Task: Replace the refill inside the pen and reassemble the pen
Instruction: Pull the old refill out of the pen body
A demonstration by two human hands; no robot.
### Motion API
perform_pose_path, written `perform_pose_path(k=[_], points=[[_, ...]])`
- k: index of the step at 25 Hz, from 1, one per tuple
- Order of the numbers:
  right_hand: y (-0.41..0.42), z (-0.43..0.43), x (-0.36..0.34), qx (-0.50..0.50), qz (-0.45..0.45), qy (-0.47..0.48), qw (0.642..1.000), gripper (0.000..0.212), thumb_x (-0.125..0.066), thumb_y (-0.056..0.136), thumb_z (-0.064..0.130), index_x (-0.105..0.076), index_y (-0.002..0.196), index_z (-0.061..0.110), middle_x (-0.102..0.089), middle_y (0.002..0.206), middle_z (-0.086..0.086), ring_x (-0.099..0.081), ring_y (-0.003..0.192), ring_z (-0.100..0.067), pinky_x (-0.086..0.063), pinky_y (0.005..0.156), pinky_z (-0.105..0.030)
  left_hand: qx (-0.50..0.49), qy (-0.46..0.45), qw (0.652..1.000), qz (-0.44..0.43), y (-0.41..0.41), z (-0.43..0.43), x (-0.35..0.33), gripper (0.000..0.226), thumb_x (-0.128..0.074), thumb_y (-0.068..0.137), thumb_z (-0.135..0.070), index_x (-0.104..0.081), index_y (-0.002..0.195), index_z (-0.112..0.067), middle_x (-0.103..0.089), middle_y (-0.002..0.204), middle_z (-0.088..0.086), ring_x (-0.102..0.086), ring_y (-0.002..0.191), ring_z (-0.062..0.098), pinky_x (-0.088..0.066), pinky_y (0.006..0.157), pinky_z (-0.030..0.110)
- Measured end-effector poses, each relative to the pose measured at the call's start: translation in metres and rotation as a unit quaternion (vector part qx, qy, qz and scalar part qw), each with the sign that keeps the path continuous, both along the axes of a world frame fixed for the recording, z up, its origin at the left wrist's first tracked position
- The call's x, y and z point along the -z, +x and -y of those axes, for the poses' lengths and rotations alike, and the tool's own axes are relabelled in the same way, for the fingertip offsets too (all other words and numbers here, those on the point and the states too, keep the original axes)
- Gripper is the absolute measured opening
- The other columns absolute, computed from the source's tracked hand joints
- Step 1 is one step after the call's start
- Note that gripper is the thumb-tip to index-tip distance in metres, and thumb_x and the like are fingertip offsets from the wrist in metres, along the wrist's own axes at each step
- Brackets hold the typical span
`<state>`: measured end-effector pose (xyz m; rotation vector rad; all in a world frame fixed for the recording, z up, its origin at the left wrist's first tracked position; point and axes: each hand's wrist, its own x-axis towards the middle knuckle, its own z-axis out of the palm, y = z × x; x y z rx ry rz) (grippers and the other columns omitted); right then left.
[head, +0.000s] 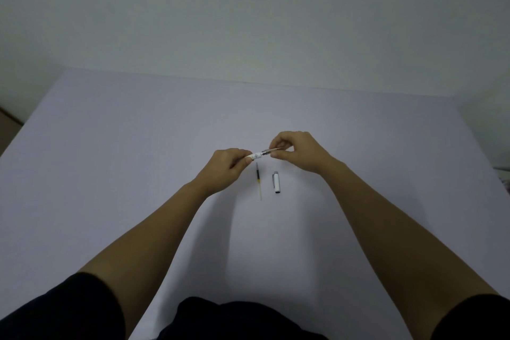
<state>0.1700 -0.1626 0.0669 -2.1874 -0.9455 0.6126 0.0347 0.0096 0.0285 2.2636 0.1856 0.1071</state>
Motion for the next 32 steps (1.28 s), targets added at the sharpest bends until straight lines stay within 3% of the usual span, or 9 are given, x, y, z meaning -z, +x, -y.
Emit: perform_pose_path(k=[3,6,11,15,17,21,26,29,32], points=[[-0.002,0.002,-0.002,0.007,-0.02,0.02,1.0,0.02,-0.072,0.077,0.029,-0.065,0.096,0.024,-0.068,0.091,0.007,-0.061,0.088,-0.001,-0.046,0.074,-0.012,-0.005,-0.012,1.0,0.0,-0.001,0.0,0.002,0.023,-0.046,0.095,-0.027,-0.065,0.099,-0.015,-0.061,0.069,0.008,-0.049,0.059,0.012,-0.036,0.057,0.019],[-0.002,0.0,-0.001,0.018,-0.014,0.008,1.0,0.009,-0.067,0.082,0.03,-0.071,0.086,0.023,-0.07,0.082,0.004,-0.06,0.076,-0.005,-0.046,0.07,-0.016,-0.002,-0.034,0.999,-0.001,-0.003,0.003,0.001,0.028,-0.045,0.094,-0.028,-0.057,0.117,-0.037,-0.059,0.067,-0.008,-0.05,0.06,0.005,-0.038,0.058,0.008],[-0.005,-0.002,0.0,0.037,-0.029,0.063,0.997,0.002,-0.071,0.079,0.022,-0.069,0.078,0.022,-0.067,0.075,0.013,-0.061,0.07,0.005,-0.044,0.064,-0.002,-0.029,-0.044,0.999,0.004,-0.004,0.004,-0.001,0.013,-0.052,0.088,-0.046,-0.061,0.096,-0.041,-0.059,0.065,-0.016,-0.049,0.061,0.003,-0.037,0.055,0.009],[-0.008,-0.005,0.004,0.088,-0.086,0.1,0.987,0.014,-0.076,0.074,0.025,-0.066,0.084,0.023,-0.071,0.082,0.004,-0.068,0.074,-0.005,-0.05,0.067,-0.01,-0.054,-0.041,0.998,-0.002,-0.001,0.005,0.004,0.011,-0.053,0.09,-0.039,-0.059,0.087,-0.031,-0.059,0.071,-0.01,-0.05,0.061,0.007,-0.037,0.057,0.019],[-0.011,-0.008,0.007,0.133,-0.158,0.152,0.967,0.019,-0.076,0.075,0.022,-0.06,0.086,0.023,-0.071,0.085,-0.001,-0.069,0.079,-0.012,-0.056,0.071,-0.018,-0.076,-0.064,0.995,-0.009,0.0,0.009,0.005,0.012,-0.051,0.091,-0.034,-0.058,0.085,-0.026,-0.064,0.078,-0.006,-0.058,0.067,0.015,-0.045,0.062,0.028],[-0.005,-0.006,0.018,0.267,-0.311,0.28,0.868,0.026,-0.075,0.075,0.01,-0.053,0.086,0.018,-0.07,0.093,-0.008,-0.07,0.085,-0.012,-0.054,0.071,-0.02,-0.109,-0.084,0.99,-0.043,-0.003,0.012,0.016,0.015,-0.05,0.091,-0.026,-0.059,0.085,-0.016,-0.068,0.087,0.005,-0.063,0.075,0.026,-0.052,0.069,0.036],[0.001,0.018,0.063,0.335,-0.208,0.058,0.917,0.014,-0.077,0.069,0.007,-0.066,0.077,0.012,-0.072,0.091,-0.014,-0.064,0.084,-0.02,-0.051,0.074,-0.021,-0.132,-0.102,0.984,-0.057,-0.003,0.004,0.025,0.013,-0.051,0.092,-0.026,-0.058,0.084,-0.019,-0.068,0.086,0.004,-0.062,0.07,0.018,-0.045,0.059,0.019],[-0.003,0.027,0.091,0.265,-0.097,-0.094,0.955,0.022,-0.072,0.077,0.01,-0.072,0.098,0.003,-0.072,0.102,-0.014,-0.064,0.096,-0.022,-0.044,0.08,-0.021,-0.14,-0.103,0.983,-0.059,0.002,0.0,0.027,0.013,-0.052,0.092,-0.027,-0.059,0.085,-0.018,-0.068,0.085,0.002,-0.061,0.067,0.012,-0.045,0.058,0.014],[-0.005,0.025,0.104,0.249,-0.091,-0.165,0.95,0.044,-0.074,0.075,0.011,-0.06,0.116,0.001,-0.067,0.11,-0.018,-0.062,0.099,-0.026,-0.044,0.085,-0.027,-0.139,-0.102,0.983,-0.058,0.007,-0.005,0.03,0.014,-0.052,0.091,-0.027,-0.059,0.086,-0.017,-0.068,0.084,0.0,-0.061,0.065,0.01,-0.043,0.053,0.005]])
